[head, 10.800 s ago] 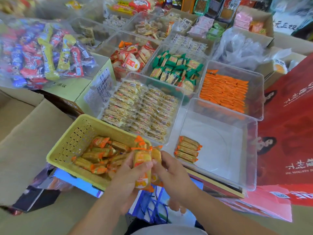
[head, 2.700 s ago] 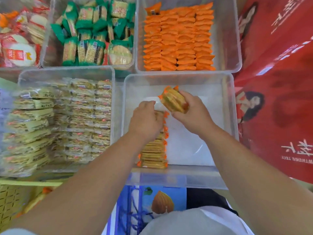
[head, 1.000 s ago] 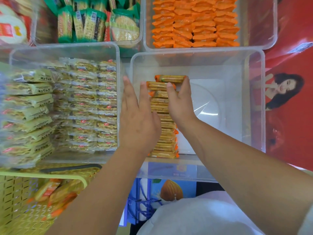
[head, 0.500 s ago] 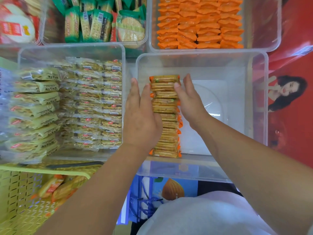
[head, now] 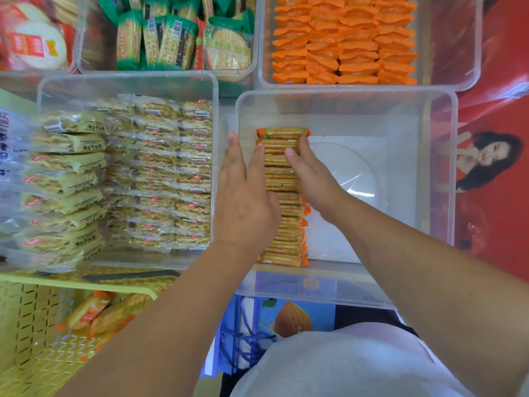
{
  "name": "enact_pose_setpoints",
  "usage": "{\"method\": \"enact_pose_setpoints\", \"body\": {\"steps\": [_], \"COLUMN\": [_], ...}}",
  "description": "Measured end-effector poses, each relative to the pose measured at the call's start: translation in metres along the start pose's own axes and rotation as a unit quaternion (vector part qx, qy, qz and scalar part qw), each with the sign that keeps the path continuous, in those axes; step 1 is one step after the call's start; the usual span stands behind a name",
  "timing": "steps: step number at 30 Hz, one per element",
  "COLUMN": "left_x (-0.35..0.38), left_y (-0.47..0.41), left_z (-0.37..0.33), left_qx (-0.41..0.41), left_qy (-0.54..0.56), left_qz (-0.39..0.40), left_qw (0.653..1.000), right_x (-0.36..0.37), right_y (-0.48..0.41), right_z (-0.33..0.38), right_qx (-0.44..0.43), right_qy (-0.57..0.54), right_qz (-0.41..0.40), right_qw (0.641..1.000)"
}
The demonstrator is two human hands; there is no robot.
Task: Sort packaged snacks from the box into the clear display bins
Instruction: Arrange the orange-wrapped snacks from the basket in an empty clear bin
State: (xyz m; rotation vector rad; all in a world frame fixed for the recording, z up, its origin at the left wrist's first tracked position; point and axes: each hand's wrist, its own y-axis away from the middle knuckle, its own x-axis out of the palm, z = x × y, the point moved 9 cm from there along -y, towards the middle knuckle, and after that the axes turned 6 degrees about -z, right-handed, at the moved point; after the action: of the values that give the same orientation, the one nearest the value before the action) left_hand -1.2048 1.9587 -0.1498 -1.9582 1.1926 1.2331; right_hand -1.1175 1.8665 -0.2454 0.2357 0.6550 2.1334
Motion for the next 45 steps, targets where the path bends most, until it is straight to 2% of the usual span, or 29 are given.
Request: {"method": "enact_pose_setpoints", "body": {"steps": [2,6,11,15,17,21,25,30,36,38,40,41,42,43,45], "left_x": [0.000,0.000,0.001,0.003,0.000,-0.010,-0.022,-0.022,-0.013,-0.013,-0.014,-0.013,-0.012,-0.010,-0.005], "left_y": [0.000,0.000,0.000,0.001,-0.001,0.003,0.054,0.128,0.137,0.135,0.136,0.138,0.141,0.145,0.152], "left_z": [0.000,0.001,-0.001,-0.003,-0.003,-0.006,0.003,0.007,0.009,0.009,0.010,0.010,0.010,0.010,0.010], "left_qx": [0.001,-0.004,0.001,0.003,-0.002,-0.015,-0.083,-0.115,-0.099,-0.094,-0.082,-0.078,-0.079,-0.081,-0.083], "left_qy": [-0.003,-0.010,-0.020,-0.037,-0.033,0.007,0.062,0.108,0.048,0.039,0.021,0.002,-0.022,-0.050,-0.099], "left_qz": [0.000,0.000,0.008,0.020,0.022,0.026,0.022,0.074,0.093,0.092,0.096,0.101,0.108,0.115,0.126], "left_qw": [1.000,1.000,1.000,0.999,0.999,1.000,0.994,0.985,0.990,0.991,0.992,0.992,0.991,0.989,0.984], "right_x": [-0.013,-0.052,-0.016,-0.019,-0.024,-0.032,-0.015,0.022,0.046,0.040,0.023,0.013,0.005,0.002,0.015], "right_y": [-0.002,-0.001,-0.006,-0.001,0.010,0.050,0.089,0.098,0.100,0.100,0.092,0.086,0.081,0.079,0.079], "right_z": [0.000,0.005,0.005,0.009,0.010,-0.016,-0.052,-0.050,-0.030,-0.031,-0.032,-0.032,-0.032,-0.028,-0.023], "right_qx": [0.004,-0.019,-0.006,0.009,0.011,0.113,0.214,0.241,0.222,0.191,0.105,0.041,-0.019,-0.089,-0.227], "right_qy": [0.003,-0.003,0.040,0.062,0.055,0.017,-0.041,-0.128,-0.199,-0.123,0.081,0.227,0.375,0.494,0.622], "right_qz": [-0.005,-0.173,-0.074,-0.033,-0.040,-0.111,-0.075,-0.009,0.052,0.081,0.080,0.069,0.050,0.032,0.050], "right_qw": [1.000,0.985,0.996,0.997,0.998,0.987,0.973,0.962,0.953,0.970,0.988,0.971,0.925,0.864,0.748]}}
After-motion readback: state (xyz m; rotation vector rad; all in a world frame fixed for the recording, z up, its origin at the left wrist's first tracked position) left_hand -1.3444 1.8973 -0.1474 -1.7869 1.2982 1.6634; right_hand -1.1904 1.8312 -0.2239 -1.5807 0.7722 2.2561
